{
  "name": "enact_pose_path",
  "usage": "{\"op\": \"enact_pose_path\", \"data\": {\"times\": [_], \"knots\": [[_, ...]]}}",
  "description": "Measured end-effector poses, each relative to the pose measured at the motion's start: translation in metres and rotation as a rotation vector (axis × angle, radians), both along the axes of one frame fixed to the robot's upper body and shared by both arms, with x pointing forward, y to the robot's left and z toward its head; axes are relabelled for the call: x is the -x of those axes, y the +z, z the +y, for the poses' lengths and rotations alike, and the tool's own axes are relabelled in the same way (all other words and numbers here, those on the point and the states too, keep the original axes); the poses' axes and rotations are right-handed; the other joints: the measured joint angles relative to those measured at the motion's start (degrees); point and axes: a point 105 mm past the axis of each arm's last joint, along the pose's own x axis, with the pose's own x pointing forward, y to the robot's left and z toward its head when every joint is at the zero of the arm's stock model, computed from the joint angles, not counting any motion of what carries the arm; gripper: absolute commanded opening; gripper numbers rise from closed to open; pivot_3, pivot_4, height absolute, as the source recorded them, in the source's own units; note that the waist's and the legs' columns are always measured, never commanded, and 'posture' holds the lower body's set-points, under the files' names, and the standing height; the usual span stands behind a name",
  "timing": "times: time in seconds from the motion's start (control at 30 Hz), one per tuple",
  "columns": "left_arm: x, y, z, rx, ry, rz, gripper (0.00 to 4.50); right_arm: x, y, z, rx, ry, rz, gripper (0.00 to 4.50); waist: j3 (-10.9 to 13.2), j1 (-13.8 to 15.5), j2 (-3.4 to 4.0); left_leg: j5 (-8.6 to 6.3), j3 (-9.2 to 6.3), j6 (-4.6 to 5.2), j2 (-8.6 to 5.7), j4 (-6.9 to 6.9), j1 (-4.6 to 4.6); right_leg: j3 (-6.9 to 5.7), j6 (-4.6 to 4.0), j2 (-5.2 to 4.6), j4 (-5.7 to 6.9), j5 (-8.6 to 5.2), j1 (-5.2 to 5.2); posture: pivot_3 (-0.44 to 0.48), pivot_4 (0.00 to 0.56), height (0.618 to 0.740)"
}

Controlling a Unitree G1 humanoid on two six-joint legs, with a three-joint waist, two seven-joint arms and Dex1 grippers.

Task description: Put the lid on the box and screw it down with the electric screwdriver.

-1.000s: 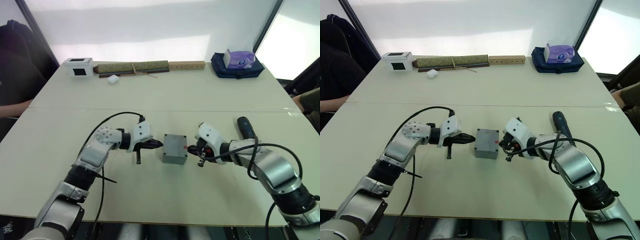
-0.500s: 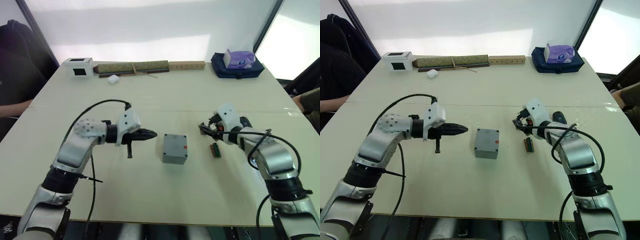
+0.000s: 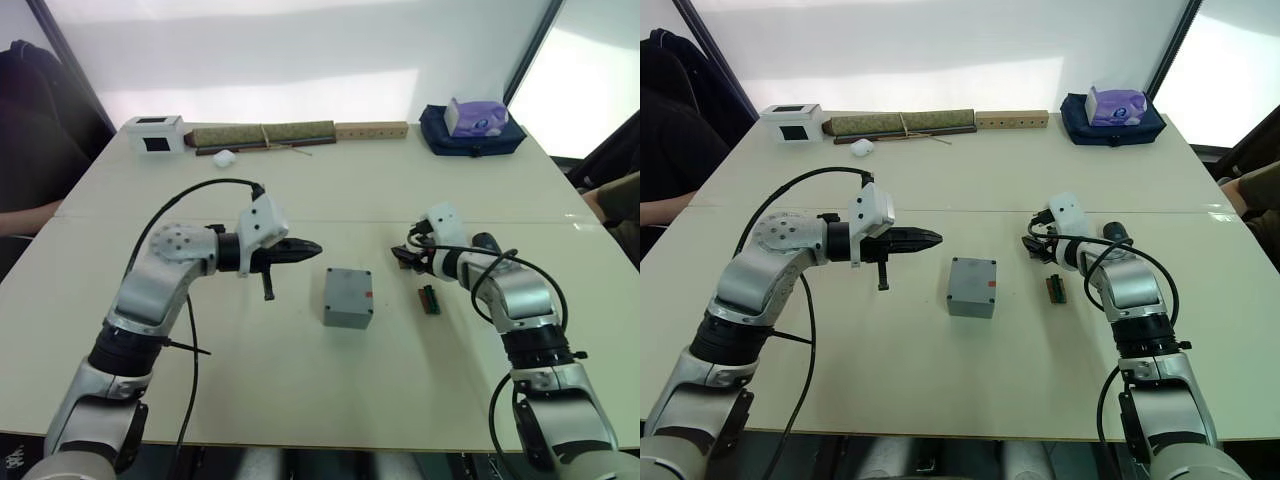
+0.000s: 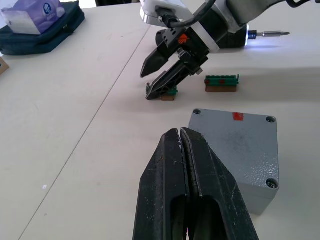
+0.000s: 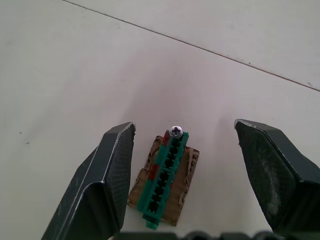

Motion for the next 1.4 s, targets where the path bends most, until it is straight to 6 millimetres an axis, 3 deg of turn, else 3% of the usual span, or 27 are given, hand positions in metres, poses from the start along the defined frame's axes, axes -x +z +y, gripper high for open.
{"op": "enact_pose_path", "data": {"times": [0.1,0.13,0.2,0.4,0.7,0.93,1.07,1.2,1.3,1.4], "knots": [[0.0,0.0,-0.001,0.001,-0.002,-0.002,0.0,0.0,0.0,0.0,-0.001,0.002,-0.002,3.22,0.0,-0.09,0.0,0.0,0.0,0.0,0.0,0.0,0.0,0.0,0.0,0.0,0.0,0.0,0.0,0.0,0.15,0.74],[0.001,0.001,-0.001,0.001,-0.003,-0.004,0.0,0.0,0.0,0.001,-0.002,0.002,-0.002,3.01,0.0,-0.13,0.0,0.0,0.0,0.0,0.0,0.0,0.0,0.0,0.0,0.0,0.0,0.0,0.0,0.0,0.15,0.74],[0.001,0.001,-0.001,0.001,-0.005,-0.007,0.0,0.0,0.001,0.002,-0.005,0.004,-0.003,2.48,0.0,-0.27,0.0,0.0,0.0,0.0,0.0,0.0,0.0,0.0,0.0,0.0,0.0,0.0,0.0,0.0,0.15,0.74],[0.002,0.002,-0.002,0.001,-0.006,-0.009,0.0,-0.001,0.002,0.003,-0.008,0.007,-0.009,0.08,0.0,-0.88,0.0,0.0,0.0,0.0,0.02,0.0,0.0,0.01,0.0,0.01,0.01,0.0,0.0,0.0,0.15,0.74],[0.002,0.0,-0.002,0.001,-0.006,-0.006,0.0,-0.003,0.005,0.005,-0.026,0.0,0.004,0.08,0.0,-0.88,0.01,0.0,0.0,0.0,0.03,-0.01,0.0,0.02,0.0,0.01,0.01,0.0,-0.01,0.0,0.15,0.74],[0.003,-0.003,0.0,-0.002,-0.003,0.004,0.0,0.004,0.045,0.011,-0.049,0.037,-0.068,0.08,0.01,-0.84,0.02,0.0,-0.01,0.0,0.03,-0.02,0.0,0.02,0.0,0.0,0.0,0.0,-0.02,0.0,0.15,0.74],[0.004,-0.006,0.002,-0.012,0.003,0.011,0.0,0.023,0.063,0.017,-0.026,0.121,-0.054,0.08,0.02,-0.77,0.03,0.0,-0.01,0.0,0.02,-0.02,-0.02,0.02,0.0,-0.07,0.0,0.0,-0.03,0.0,0.15,0.74],[0.006,-0.015,0.01,-0.035,0.016,0.036,0.0,0.061,0.074,0.046,0.0,0.338,-0.021,0.08,0.02,-0.9,0.03,-0.01,-0.03,0.01,0.03,-0.06,-0.01,0.01,-0.01,-0.21,-0.01,-0.01,-0.04,0.0,0.15,0.74],[0.007,-0.014,0.01,-0.039,0.014,0.035,0.0,0.079,0.072,0.066,0.008,0.444,0.006,0.08,0.02,-0.87,0.02,-0.01,-0.03,0.01,0.03,-0.05,0.01,0.0,-0.01,-0.25,0.0,0.0,-0.02,0.0,0.15,0.74],[0.007,-0.014,0.011,-0.04,0.014,0.035,0.0,0.087,0.068,0.072,0.011,0.474,0.027,0.08,0.02,-0.7,0.02,-0.01,-0.04,0.01,-0.01,-0.05,0.0,0.0,-0.01,-0.31,-0.01,0.0,-0.02,0.0,0.15,0.74]]}}
